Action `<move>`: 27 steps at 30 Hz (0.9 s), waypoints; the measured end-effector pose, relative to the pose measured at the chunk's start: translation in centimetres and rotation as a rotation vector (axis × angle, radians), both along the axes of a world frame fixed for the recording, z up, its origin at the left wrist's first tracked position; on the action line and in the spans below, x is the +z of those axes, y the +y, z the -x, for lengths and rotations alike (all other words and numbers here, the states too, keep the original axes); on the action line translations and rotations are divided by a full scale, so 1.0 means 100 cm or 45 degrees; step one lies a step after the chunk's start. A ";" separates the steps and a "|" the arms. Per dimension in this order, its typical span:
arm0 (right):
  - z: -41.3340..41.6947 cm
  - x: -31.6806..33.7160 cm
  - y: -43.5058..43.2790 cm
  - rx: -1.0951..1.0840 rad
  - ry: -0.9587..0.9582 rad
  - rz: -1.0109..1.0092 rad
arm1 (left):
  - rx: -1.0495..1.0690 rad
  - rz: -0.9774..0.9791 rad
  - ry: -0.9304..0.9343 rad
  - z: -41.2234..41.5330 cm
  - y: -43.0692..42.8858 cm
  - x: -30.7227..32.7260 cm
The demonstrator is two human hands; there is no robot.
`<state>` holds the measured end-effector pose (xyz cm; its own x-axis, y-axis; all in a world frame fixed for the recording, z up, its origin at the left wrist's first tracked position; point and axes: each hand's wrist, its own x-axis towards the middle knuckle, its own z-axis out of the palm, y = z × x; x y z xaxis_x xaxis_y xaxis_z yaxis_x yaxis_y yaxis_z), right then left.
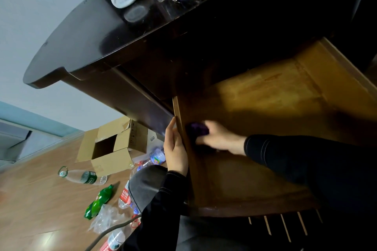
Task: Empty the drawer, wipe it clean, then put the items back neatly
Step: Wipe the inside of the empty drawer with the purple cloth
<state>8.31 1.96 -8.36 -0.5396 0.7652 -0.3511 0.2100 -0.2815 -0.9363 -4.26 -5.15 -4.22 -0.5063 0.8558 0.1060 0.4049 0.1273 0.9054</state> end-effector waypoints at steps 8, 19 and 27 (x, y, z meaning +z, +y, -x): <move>-0.006 0.013 -0.014 0.276 0.005 -0.056 | 0.022 -0.005 -0.079 -0.003 0.001 0.002; -0.008 0.015 -0.013 0.234 0.147 0.151 | 0.059 0.058 -0.110 -0.003 0.001 0.005; -0.013 0.012 -0.030 0.424 -0.026 0.299 | 0.061 0.071 -0.075 0.001 0.001 0.000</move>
<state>9.65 -1.03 -7.19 -0.7355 0.4474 -0.5088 0.3440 -0.4003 -0.8493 -4.36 -5.08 -4.24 -0.5506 0.8343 0.0276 0.3433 0.1961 0.9185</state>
